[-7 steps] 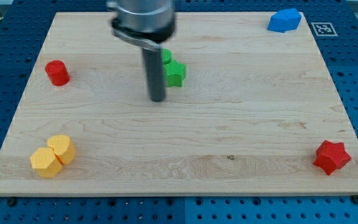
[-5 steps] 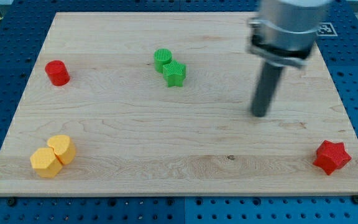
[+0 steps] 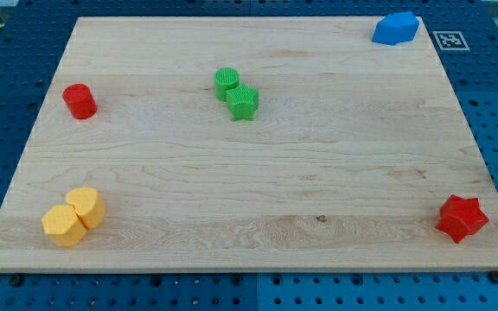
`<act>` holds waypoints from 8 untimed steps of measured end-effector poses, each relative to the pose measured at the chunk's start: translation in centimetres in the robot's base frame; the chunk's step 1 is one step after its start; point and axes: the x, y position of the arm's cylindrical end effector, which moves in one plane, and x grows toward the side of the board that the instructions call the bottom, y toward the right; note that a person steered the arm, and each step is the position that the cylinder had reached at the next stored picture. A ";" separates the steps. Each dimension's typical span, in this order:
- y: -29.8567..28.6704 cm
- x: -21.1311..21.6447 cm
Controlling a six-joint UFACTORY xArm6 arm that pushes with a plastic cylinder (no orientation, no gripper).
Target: Push the red star right side of the red circle
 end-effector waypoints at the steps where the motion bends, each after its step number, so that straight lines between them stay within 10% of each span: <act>1: 0.5 5.5; 8: -17.4 2.1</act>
